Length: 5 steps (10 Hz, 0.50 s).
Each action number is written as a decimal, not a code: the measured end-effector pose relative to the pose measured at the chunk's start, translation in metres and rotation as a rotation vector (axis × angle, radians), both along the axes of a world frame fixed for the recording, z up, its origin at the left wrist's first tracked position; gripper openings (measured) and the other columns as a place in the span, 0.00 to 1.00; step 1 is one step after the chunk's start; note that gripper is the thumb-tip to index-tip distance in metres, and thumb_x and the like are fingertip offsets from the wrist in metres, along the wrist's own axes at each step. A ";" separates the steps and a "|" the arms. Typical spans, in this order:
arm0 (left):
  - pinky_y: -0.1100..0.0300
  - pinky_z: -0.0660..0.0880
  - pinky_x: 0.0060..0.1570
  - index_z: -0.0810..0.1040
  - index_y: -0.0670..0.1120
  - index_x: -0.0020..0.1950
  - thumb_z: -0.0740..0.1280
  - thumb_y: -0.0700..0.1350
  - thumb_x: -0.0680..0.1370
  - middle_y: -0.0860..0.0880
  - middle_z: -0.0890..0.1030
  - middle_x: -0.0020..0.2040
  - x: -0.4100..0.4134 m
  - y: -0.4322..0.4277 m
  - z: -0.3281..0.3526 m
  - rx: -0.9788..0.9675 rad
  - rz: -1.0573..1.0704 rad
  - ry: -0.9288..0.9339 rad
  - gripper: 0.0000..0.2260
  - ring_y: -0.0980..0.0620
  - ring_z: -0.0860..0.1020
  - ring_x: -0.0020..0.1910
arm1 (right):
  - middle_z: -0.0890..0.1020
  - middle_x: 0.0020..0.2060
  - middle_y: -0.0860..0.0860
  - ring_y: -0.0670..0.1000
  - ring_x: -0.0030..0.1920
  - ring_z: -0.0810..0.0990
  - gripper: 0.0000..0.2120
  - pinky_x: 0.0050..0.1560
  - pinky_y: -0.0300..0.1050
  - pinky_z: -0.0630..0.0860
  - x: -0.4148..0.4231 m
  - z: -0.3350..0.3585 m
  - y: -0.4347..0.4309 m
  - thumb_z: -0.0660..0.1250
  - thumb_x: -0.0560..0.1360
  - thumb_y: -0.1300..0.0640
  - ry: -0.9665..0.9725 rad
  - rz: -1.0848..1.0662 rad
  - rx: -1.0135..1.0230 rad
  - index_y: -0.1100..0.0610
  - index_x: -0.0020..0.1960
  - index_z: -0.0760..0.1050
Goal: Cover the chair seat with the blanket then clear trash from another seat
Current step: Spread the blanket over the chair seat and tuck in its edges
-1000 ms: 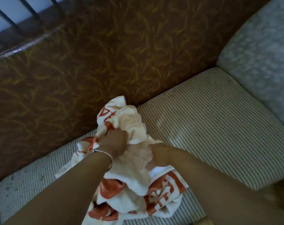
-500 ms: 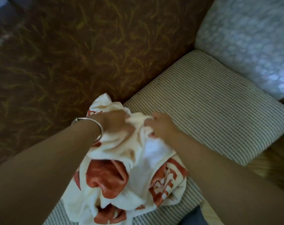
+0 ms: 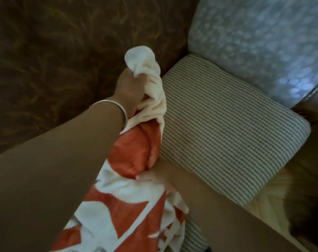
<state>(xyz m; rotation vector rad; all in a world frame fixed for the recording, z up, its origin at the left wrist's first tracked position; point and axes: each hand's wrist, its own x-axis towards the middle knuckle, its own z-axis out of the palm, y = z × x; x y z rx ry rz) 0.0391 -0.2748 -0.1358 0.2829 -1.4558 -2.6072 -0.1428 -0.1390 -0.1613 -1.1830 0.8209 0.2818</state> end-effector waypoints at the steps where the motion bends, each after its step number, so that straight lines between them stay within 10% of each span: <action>1: 0.58 0.73 0.61 0.67 0.36 0.63 0.61 0.56 0.77 0.48 0.75 0.57 -0.011 0.003 0.017 -0.103 0.720 -0.795 0.25 0.57 0.77 0.54 | 0.77 0.63 0.56 0.55 0.65 0.74 0.27 0.58 0.40 0.69 -0.030 -0.008 -0.072 0.72 0.71 0.52 0.202 -0.195 -0.421 0.58 0.67 0.71; 2: 0.53 0.65 0.65 0.61 0.41 0.71 0.61 0.39 0.78 0.39 0.70 0.67 -0.034 0.017 0.025 -0.532 1.370 -1.791 0.22 0.42 0.70 0.66 | 0.79 0.49 0.52 0.52 0.53 0.78 0.22 0.47 0.37 0.71 -0.064 -0.019 -0.140 0.73 0.69 0.51 0.296 -0.597 -0.601 0.61 0.59 0.74; 3: 0.46 0.62 0.66 0.55 0.42 0.74 0.64 0.37 0.74 0.39 0.62 0.71 -0.062 -0.001 -0.001 -0.695 1.028 -1.990 0.30 0.39 0.62 0.69 | 0.76 0.55 0.52 0.49 0.54 0.74 0.23 0.51 0.36 0.71 -0.082 -0.029 -0.178 0.71 0.71 0.54 0.227 -0.872 -0.539 0.60 0.62 0.70; 4: 0.46 0.64 0.66 0.62 0.45 0.71 0.63 0.45 0.76 0.42 0.65 0.70 -0.099 -0.016 -0.034 -0.837 0.776 -1.797 0.24 0.41 0.65 0.68 | 0.73 0.64 0.59 0.53 0.61 0.74 0.28 0.60 0.39 0.69 -0.094 -0.053 -0.181 0.70 0.71 0.61 0.302 -1.006 -0.419 0.66 0.68 0.65; 5: 0.51 0.64 0.69 0.64 0.50 0.71 0.67 0.46 0.74 0.44 0.68 0.67 -0.127 -0.019 -0.066 -0.691 0.661 -1.475 0.26 0.44 0.67 0.68 | 0.80 0.53 0.61 0.57 0.53 0.80 0.26 0.48 0.41 0.77 -0.109 -0.073 -0.173 0.73 0.66 0.55 0.470 -0.894 -0.270 0.68 0.59 0.74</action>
